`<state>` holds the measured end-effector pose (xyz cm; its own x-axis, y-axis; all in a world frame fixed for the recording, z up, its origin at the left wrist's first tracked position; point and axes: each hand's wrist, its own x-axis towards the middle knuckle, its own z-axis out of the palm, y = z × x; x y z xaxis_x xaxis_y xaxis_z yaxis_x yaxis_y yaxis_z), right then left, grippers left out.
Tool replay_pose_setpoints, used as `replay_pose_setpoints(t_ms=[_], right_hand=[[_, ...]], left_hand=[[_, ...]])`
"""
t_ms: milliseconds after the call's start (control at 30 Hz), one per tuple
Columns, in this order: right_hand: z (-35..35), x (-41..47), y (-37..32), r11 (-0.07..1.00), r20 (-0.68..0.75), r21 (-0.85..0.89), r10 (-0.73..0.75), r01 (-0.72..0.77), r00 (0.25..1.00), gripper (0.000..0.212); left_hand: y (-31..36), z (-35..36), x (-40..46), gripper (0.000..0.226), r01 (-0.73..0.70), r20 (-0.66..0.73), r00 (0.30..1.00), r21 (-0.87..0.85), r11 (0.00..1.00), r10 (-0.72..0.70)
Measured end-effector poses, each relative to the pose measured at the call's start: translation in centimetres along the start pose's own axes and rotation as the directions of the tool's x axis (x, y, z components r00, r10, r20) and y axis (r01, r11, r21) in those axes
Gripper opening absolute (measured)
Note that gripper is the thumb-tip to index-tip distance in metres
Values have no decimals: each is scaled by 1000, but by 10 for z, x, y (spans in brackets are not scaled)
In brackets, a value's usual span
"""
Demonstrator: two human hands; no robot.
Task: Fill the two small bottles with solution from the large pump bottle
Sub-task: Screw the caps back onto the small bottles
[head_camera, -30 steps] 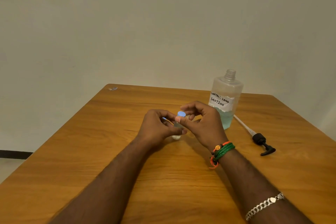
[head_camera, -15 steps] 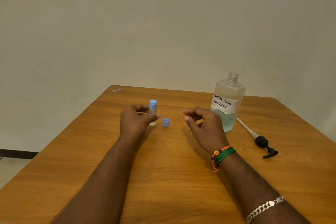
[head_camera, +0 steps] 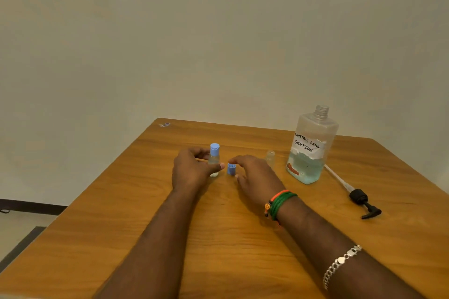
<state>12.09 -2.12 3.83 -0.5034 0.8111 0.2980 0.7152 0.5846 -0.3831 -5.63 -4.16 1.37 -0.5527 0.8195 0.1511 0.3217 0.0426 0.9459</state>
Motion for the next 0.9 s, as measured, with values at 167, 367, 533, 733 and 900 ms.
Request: replay_pose_setpoints(t_ms=[167, 367, 533, 733, 900], right_hand=[[20, 20, -8, 995, 95, -95, -21, 31, 995, 47], [15, 8, 2, 987, -29, -155, -41, 36, 999, 26], [-33, -21, 10, 977, -516, 140, -69, 163, 854, 11], [-52, -19, 39, 851, -621, 521, 320, 71, 716, 17], [-40, -15, 51, 821, -623, 559, 328, 111, 710, 15]], left_hand=[[5, -7, -5, 74, -40, 25, 999, 2, 999, 40], [22, -11, -22, 89, -303, -203, 923, 141, 943, 327], [40, 7, -49, 45, -735, -331, 565, 214, 643, 756], [41, 78, -65, 60, -451, -12, 892, -69, 890, 452], [37, 110, -43, 84, -270, 104, 961, 147, 952, 257]])
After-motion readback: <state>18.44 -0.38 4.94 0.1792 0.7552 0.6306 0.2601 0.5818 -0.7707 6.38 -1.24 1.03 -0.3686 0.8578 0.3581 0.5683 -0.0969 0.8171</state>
